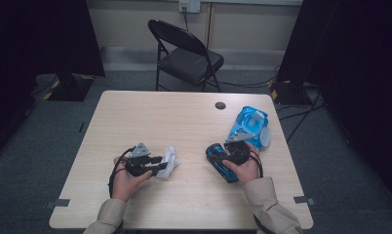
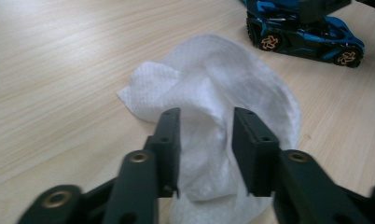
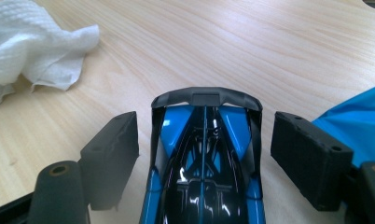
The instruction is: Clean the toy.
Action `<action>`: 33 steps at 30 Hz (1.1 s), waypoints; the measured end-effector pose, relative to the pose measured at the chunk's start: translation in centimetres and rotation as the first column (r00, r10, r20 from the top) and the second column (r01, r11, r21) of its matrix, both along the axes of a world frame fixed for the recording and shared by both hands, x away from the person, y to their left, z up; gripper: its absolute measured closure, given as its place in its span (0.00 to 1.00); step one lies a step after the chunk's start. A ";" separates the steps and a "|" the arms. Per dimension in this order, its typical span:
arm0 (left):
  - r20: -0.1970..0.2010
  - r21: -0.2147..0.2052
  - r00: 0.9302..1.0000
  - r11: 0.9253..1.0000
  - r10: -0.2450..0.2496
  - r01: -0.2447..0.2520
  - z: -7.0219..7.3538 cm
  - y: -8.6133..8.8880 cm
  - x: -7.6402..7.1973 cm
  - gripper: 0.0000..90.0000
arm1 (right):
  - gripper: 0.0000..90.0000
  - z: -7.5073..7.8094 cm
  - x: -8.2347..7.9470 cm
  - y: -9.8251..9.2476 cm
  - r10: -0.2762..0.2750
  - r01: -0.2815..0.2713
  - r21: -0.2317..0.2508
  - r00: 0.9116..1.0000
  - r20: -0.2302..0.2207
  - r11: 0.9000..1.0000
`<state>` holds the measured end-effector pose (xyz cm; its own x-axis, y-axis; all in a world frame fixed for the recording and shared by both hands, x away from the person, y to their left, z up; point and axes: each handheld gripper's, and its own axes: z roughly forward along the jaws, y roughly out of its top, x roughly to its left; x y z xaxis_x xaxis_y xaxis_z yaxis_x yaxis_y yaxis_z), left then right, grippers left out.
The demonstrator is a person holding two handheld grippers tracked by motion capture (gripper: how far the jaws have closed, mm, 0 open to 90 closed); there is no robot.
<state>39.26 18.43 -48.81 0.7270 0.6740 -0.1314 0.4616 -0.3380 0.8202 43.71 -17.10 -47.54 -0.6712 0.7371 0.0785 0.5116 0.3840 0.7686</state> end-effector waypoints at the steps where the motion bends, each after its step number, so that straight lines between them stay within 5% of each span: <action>1: 0.014 0.016 1.000 1.000 -0.001 0.001 0.2 0.0 -0.1 0.61 | 0.25 0.1 -0.1 -0.2 -0.002 0.002 0.003 1.000 0.000 1.000; 12: 0.009 0.032 1.000 0.999 0.023 -0.024 1.0 -0.7 -0.4 0.34 | 0.24 0.3 -1.1 -1.6 -0.007 0.007 0.037 1.000 -0.004 0.999; 19: 0.007 0.057 1.000 0.998 0.009 -0.009 1.6 -1.0 -1.0 0.30 | 0.23 0.6 -1.9 -2.6 -0.005 0.005 0.056 1.000 0.001 0.998; 33: 0.004 0.031 1.000 0.999 0.012 -0.012 2.5 -0.3 -2.1 0.24 | 0.21 1.0 -3.4 -3.6 0.023 -0.024 0.068 1.000 0.010 0.997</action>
